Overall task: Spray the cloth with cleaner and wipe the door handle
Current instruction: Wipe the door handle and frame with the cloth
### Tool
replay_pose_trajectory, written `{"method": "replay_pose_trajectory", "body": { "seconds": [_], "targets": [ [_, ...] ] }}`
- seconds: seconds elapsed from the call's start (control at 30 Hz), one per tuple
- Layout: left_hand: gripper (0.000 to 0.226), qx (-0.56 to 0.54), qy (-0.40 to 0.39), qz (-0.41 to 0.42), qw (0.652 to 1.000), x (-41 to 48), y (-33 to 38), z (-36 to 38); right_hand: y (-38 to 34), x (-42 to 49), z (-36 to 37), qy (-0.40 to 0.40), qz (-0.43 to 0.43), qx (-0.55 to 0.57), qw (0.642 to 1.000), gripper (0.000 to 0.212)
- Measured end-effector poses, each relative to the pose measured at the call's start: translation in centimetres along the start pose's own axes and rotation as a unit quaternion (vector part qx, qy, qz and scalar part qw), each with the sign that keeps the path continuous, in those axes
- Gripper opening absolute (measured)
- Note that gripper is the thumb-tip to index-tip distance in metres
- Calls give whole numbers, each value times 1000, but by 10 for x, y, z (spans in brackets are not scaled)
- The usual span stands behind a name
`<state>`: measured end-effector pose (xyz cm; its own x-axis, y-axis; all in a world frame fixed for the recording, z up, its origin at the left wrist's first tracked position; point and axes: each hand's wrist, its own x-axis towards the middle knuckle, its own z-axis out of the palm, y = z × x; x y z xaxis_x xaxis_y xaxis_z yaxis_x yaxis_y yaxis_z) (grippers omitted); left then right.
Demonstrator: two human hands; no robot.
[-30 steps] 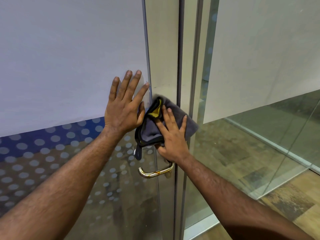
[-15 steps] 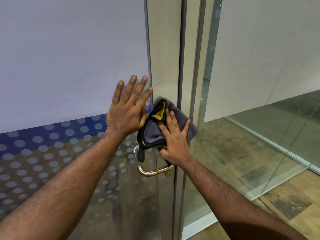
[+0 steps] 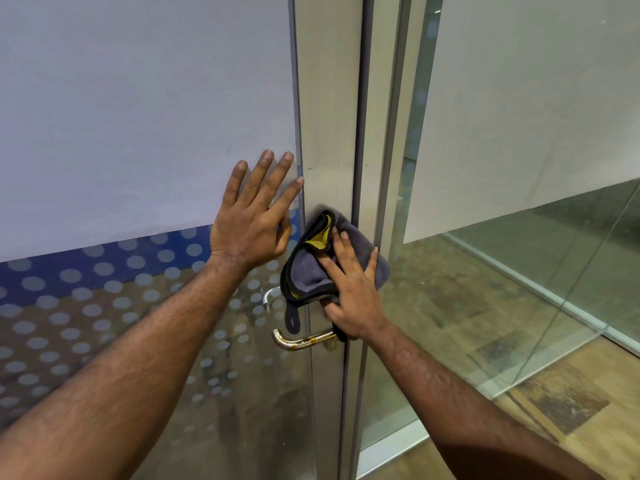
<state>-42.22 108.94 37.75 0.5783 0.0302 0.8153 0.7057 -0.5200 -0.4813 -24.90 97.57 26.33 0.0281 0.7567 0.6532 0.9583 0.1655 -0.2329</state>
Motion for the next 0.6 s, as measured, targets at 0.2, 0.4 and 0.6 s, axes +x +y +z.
{"method": "replay_pose_trajectory", "body": {
  "seconds": [0.2, 0.4, 0.6],
  "targets": [
    [59, -17, -2, 0, 1000, 1, 0, -3, 16, -22, -24, -51, 3, 61, 997, 67],
    [60, -68, 4, -3, 998, -2, -1, -6, -8, -41, -53, 57, 108, 349, 929, 46],
    [64, -96, -37, 14, 995, -20, 11, -4, -19, -66, -76, 169, 412, 639, 627, 15]
  ]
}}
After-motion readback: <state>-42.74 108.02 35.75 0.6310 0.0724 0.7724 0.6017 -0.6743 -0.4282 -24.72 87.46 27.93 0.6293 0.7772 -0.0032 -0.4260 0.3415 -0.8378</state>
